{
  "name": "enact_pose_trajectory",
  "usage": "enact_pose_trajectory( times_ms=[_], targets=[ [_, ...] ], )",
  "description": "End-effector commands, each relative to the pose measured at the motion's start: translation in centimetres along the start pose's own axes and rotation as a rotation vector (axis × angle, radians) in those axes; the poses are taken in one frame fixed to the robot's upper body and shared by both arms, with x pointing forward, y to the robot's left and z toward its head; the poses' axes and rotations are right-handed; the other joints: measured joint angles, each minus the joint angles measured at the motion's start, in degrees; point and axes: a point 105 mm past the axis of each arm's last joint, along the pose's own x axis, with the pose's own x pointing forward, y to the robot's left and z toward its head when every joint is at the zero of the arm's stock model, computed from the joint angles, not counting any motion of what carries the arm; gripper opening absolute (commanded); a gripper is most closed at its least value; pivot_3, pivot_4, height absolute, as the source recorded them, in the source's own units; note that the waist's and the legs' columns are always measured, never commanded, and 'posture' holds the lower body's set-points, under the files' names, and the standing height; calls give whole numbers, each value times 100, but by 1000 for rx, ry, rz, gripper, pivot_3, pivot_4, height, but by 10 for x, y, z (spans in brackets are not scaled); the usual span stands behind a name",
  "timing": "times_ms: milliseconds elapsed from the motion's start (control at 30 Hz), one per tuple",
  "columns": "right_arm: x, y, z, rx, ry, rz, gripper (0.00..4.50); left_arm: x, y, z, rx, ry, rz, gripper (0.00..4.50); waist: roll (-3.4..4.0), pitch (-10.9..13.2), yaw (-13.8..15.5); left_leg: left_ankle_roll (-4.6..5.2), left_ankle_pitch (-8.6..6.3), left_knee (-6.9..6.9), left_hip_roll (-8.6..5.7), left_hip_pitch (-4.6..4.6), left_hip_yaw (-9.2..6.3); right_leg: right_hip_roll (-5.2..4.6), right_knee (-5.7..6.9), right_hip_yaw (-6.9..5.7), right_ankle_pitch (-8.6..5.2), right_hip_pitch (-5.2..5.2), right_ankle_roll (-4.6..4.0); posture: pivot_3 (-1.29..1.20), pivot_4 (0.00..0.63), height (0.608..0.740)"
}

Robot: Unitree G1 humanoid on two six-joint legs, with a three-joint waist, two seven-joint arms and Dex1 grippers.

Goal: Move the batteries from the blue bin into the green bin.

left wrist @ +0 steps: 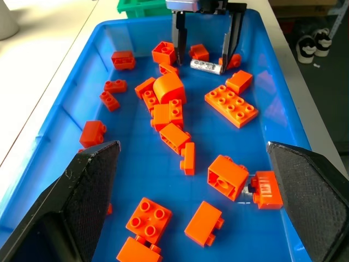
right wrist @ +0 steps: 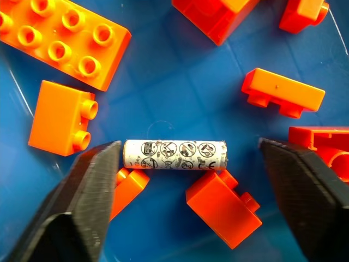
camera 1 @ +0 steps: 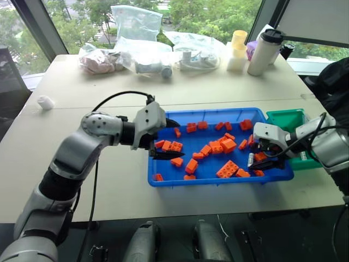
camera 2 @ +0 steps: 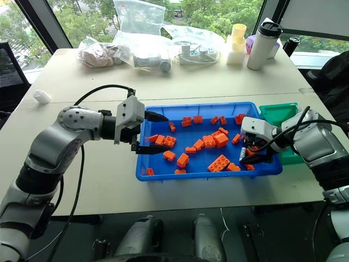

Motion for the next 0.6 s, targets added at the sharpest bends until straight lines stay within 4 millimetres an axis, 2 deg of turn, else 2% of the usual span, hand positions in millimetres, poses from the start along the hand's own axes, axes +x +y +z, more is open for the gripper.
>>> enact_pose_trajectory(
  times_ms=[33,267,467,567,600],
  targets=[
    [6,7,-3,-11,25,27,2220,0,1,9,48,-17,3,4500,0,0,0,0,0,0,0,0,0,0,0,0,0,0,0,0,150,740],
    [-1,5,9,-59,-21,-7,2222,0,0,10,48,-21,5,4500,0,0,-5,0,0,0,0,0,-1,0,1,-1,0,0,0,0,150,740],
    [-39,-8,35,-47,-180,-118,2222,-4,2,13,33,-39,14,4500,5,3,-3,0,0,-1,0,-1,-1,-1,3,0,0,-3,0,0,150,740],
    [-61,-24,43,6,-265,-244,2222,-5,4,18,24,-68,22,4500,5,3,-3,0,0,-1,0,-1,0,-3,2,0,0,-3,0,0,150,740],
    [-75,-31,42,31,-294,-313,2222,-3,8,23,19,-110,44,4500,5,3,-2,0,0,-1,0,-1,-1,-4,2,0,0,-3,0,0,150,740]
  ],
)
